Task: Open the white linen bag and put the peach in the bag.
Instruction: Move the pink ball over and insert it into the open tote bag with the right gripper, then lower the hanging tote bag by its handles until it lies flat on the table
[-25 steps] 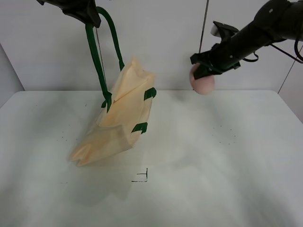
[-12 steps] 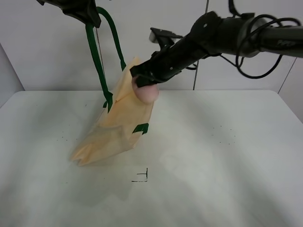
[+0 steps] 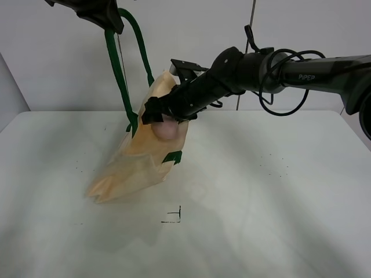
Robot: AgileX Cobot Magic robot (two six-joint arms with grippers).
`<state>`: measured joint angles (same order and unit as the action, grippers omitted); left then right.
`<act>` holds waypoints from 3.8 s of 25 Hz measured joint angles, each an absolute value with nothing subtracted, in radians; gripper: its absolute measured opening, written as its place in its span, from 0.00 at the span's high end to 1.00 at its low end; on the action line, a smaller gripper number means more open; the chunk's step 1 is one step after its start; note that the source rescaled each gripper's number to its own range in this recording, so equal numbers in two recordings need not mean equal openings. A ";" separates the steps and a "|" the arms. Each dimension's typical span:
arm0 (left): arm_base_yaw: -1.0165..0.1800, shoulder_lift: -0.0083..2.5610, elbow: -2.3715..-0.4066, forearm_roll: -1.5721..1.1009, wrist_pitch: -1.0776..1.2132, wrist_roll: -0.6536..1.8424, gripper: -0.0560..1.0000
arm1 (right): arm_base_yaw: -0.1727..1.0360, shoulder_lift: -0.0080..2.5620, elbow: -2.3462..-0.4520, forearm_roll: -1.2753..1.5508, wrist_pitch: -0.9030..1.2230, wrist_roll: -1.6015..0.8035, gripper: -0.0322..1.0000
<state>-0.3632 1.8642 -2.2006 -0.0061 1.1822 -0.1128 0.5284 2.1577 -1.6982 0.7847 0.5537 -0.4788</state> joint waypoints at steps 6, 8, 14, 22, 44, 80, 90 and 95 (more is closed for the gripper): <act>-0.363 1.864 -2.201 -0.006 1.182 -0.113 0.95 | 0.526 2.154 -1.699 0.713 0.619 -0.437 0.00; -0.363 1.862 -2.201 -0.006 1.182 -0.113 0.95 | 0.519 2.139 -1.699 0.631 0.687 -0.385 0.00; -0.363 1.862 -2.201 -0.006 1.182 -0.113 0.95 | 0.485 2.065 -1.712 0.272 0.859 -0.116 0.00; -0.363 1.862 -2.201 -0.006 1.182 -0.113 0.95 | 0.346 2.065 -1.721 0.094 0.980 0.000 0.00; -0.363 1.862 -2.201 -0.006 1.182 -0.113 0.95 | 0.026 2.020 -1.690 0.065 1.207 -0.026 0.00; -0.363 1.867 -2.201 -0.006 1.182 -0.113 0.95 | 0.026 0.004 -0.494 0.033 1.031 -0.026 0.00; -0.363 2.013 -2.122 -0.063 1.178 -0.113 0.95 | 0.029 -0.003 -0.494 0.030 1.031 -0.026 0.00; -0.363 2.158 -2.092 -0.097 1.162 -0.103 0.95 | 0.029 -0.003 -0.494 0.030 1.031 -0.026 0.00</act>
<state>-0.3632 2.1576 -2.0922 -0.0968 1.1616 -0.1031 0.0287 -0.0029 -0.4945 0.0298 1.0311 -0.0260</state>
